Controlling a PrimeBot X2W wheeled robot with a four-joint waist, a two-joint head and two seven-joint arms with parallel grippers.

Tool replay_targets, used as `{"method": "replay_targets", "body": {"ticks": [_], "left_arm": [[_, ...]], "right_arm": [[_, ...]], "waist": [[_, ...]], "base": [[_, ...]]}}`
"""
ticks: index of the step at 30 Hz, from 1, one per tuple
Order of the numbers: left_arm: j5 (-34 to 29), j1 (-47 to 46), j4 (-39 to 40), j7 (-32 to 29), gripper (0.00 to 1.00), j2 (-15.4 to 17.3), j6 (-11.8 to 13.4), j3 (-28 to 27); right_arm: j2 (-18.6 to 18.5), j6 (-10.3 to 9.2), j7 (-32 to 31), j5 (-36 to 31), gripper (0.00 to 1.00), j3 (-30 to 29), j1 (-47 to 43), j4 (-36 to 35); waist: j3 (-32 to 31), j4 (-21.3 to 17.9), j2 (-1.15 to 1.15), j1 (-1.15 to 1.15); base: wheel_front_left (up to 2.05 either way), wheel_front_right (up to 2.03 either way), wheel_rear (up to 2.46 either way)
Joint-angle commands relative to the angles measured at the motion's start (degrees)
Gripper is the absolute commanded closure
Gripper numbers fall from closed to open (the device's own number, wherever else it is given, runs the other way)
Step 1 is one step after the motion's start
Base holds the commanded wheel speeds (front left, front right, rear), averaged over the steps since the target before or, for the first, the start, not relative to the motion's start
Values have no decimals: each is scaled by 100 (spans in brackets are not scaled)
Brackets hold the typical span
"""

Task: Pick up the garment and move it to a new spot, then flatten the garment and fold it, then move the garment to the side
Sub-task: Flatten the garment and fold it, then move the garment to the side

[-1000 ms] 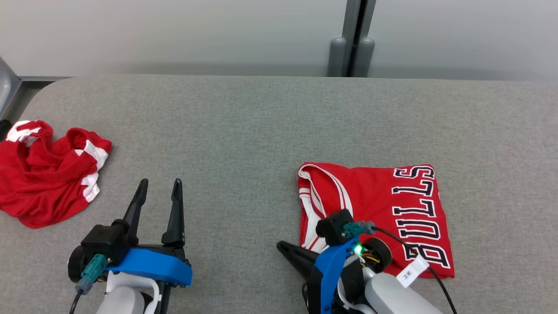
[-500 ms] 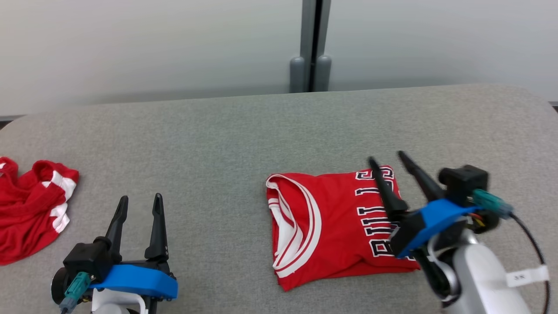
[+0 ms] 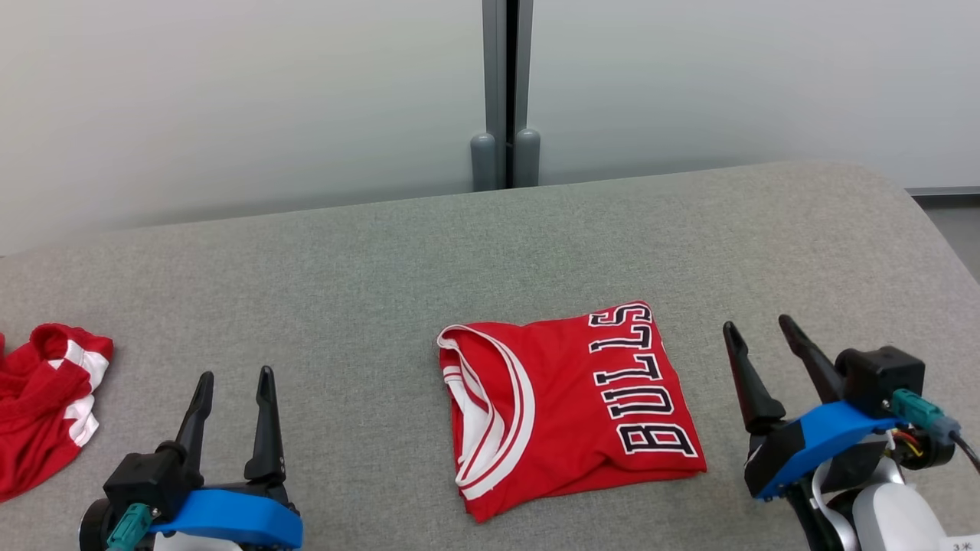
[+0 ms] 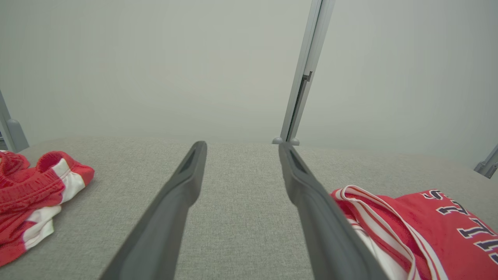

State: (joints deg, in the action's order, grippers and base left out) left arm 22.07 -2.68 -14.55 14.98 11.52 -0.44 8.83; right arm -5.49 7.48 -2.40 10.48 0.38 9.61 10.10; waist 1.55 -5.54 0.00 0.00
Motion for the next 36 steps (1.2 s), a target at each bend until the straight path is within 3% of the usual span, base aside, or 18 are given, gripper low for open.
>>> {"method": "replay_targets", "body": {"ticks": [1,23,36], "left_arm": [[-37,33,-9,7,0,37,35,11],[40,192,280,-106,0,57,253,42],[-49,-355,503,-217,0,147,173,209]], "right_arm": [[-3,3,56,31,0,23,-106,37],[22,3,-135,259,0,255,105,266],[251,4,-2115,-111,0,-133,1166,1324]], "waist": [[-13,-6,0,0],[84,53,0,0],[739,412,0,0]], "base": [[0,0,0],[0,0,0],[0,0,0]]}}
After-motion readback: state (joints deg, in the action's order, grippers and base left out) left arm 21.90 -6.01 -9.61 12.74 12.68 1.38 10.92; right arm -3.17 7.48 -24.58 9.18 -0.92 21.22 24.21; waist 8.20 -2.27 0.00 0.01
